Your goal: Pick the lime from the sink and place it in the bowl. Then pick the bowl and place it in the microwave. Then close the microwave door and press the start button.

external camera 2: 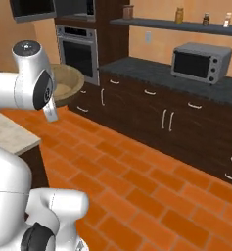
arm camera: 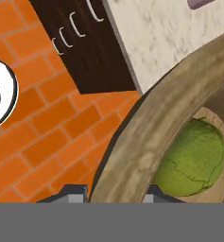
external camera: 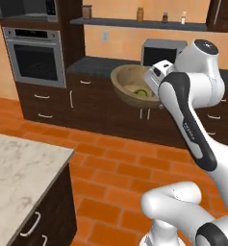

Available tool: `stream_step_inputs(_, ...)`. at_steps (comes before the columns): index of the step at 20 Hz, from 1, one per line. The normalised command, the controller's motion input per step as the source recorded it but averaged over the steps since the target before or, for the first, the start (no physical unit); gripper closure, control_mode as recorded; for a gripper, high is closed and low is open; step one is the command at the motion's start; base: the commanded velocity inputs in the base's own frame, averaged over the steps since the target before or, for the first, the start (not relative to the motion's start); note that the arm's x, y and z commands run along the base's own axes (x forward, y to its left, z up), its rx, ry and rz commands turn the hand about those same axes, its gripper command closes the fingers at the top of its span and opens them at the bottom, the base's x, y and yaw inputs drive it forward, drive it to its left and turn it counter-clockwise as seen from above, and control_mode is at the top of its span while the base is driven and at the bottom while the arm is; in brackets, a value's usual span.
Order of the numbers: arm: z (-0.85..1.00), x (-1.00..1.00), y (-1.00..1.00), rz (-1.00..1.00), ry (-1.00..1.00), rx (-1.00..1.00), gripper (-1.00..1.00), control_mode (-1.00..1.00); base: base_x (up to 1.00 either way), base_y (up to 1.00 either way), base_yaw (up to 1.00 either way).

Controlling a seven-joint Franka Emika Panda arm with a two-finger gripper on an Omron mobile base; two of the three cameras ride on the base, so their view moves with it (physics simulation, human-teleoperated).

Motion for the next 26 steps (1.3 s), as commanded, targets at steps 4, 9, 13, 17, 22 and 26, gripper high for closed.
stream_step_inputs(4, 0.00, 0.00, 0.00, 0.00, 0.00, 0.00, 1.00, 1.00, 1.00, -0.82, 0.46)
stream_step_inputs(9, 0.00, 0.00, 0.00, 0.00, 0.00, 0.00, 1.00, 1.00, 1.00, -0.78, 0.47)
stream_step_inputs(13, 0.00, 0.00, 0.00, 0.00, 0.00, 0.00, 1.00, 1.00, 1.00, -0.98, 0.42)
stream_step_inputs(17, 0.00, 0.00, 0.00, 0.00, 0.00, 0.00, 1.00, 1.00, 1.00, -0.89, 0.42)
stream_step_inputs(22, 0.00, 0.00, 0.00, 0.00, 0.00, 0.00, 1.00, 1.00, 1.00, -0.37, 0.38)
stream_step_inputs(26, 0.00, 0.00, 0.00, 0.00, 0.00, 0.00, 1.00, 1.00, 1.00, -0.02, 0.21)
